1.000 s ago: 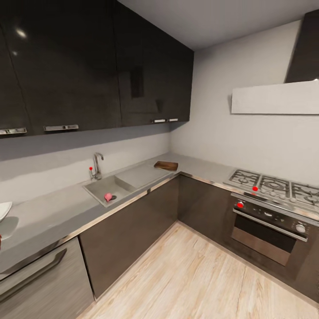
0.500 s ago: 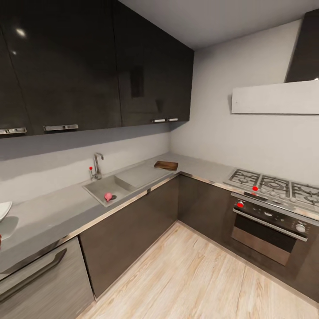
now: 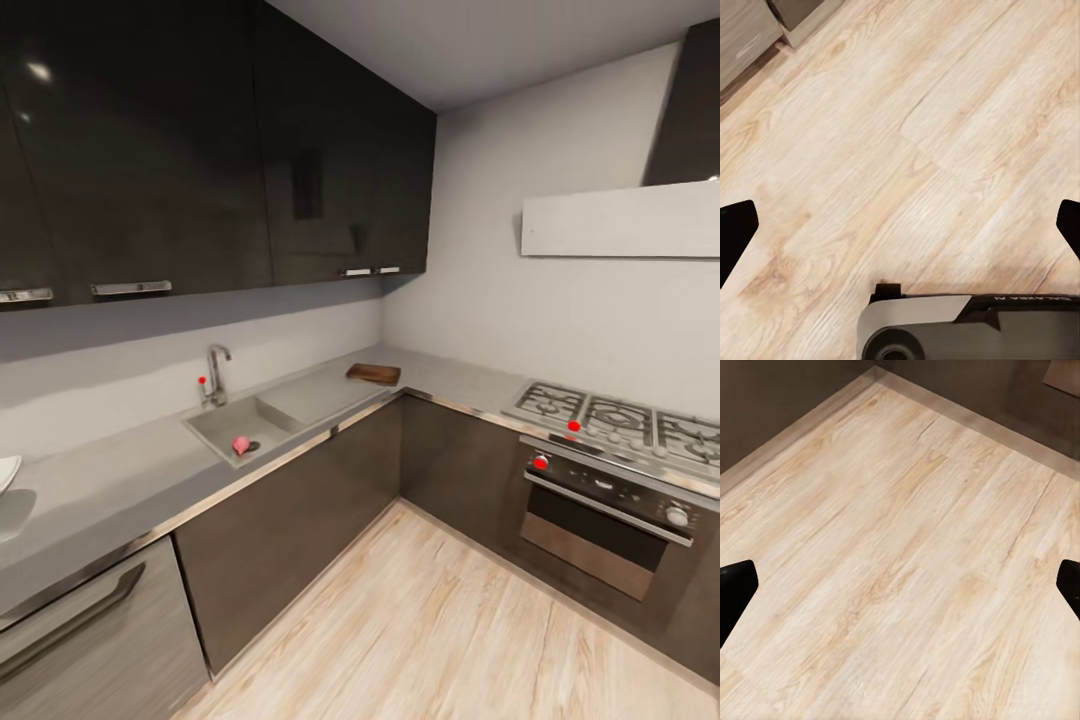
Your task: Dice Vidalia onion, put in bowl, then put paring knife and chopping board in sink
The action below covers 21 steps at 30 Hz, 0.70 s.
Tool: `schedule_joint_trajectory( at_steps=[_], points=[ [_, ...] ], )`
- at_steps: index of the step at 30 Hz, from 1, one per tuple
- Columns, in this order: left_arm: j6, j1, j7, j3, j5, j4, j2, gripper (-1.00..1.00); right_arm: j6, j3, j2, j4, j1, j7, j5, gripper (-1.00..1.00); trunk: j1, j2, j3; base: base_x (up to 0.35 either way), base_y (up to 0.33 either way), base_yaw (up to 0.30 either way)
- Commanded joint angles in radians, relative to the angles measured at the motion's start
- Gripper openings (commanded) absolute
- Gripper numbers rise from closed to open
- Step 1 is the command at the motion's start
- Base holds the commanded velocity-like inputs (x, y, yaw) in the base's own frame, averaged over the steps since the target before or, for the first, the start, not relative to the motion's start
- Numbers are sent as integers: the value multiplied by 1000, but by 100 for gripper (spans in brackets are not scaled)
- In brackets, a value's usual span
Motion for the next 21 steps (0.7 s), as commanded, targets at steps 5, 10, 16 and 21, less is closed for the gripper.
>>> schedule_joint_trajectory(
  at_steps=[5,10,16,21],
  points=[
    [-3,0,1,-1,0,0,0,100,-2,-1,1,1,-1,-3,1,100,1,-1,0,190,-175,0],
    [-3,0,1,1,0,0,0,100,-2,0,1,0,-1,-2,2,100,1,-1,0,260,-205,0],
    [-3,0,1,2,0,0,0,100,-3,1,2,-2,0,-1,2,100,1,-1,0,269,-212,0],
    [-3,0,1,2,0,0,0,100,-3,1,2,-12,-1,-2,2,100,1,-1,0,270,-216,0]
  ],
)
